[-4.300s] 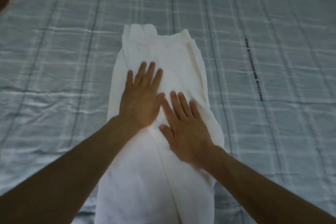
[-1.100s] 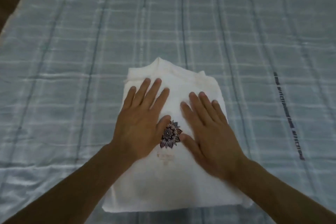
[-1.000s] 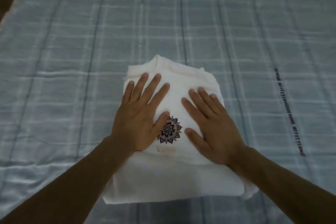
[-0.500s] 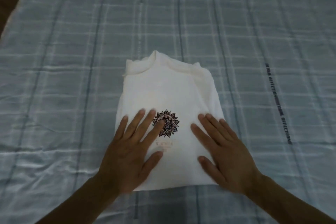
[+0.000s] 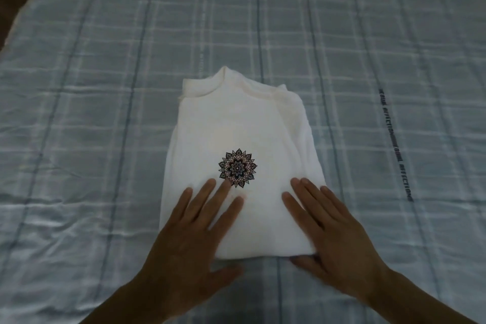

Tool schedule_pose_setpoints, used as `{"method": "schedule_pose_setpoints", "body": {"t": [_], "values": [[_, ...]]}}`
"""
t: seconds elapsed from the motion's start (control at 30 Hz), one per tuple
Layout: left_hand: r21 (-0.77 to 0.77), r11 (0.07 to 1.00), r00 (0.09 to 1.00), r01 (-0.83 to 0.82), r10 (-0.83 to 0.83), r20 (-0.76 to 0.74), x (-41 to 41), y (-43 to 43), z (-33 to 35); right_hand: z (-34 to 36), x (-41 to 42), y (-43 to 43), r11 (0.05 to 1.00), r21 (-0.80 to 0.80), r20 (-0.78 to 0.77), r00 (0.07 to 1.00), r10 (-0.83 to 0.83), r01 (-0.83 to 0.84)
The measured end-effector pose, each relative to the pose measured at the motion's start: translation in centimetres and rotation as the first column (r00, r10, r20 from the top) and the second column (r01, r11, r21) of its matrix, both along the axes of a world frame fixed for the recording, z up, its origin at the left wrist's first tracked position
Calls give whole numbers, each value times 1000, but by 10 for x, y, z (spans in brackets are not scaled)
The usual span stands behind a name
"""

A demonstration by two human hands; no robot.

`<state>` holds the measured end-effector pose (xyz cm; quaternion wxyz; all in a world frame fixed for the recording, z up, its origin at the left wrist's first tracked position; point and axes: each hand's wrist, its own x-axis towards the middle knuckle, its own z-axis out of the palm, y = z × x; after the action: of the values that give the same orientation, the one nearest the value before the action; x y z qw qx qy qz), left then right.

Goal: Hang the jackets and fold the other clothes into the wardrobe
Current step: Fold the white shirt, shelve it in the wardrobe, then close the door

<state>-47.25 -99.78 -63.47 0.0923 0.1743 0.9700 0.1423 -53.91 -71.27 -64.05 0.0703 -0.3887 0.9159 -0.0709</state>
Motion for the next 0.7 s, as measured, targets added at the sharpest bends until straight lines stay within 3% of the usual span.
{"method": "schedule_pose_setpoints", "body": {"t": [0.2, 0.37, 0.7], "values": [[-89, 996, 1000, 13, -15, -23, -6, 1, 6, -1, -1, -4, 1000, -6, -25, 999, -27, 27], [-115, 993, 983, -4, -17, -185, -4, -6, 19, 14, 1, -11, 995, -33, -37, 995, -94, 93], [1, 990, 965, -139, 135, -224, 25, 2, 47, 52, 18, -19, 988, -50, 9, 989, -147, 147]]}}
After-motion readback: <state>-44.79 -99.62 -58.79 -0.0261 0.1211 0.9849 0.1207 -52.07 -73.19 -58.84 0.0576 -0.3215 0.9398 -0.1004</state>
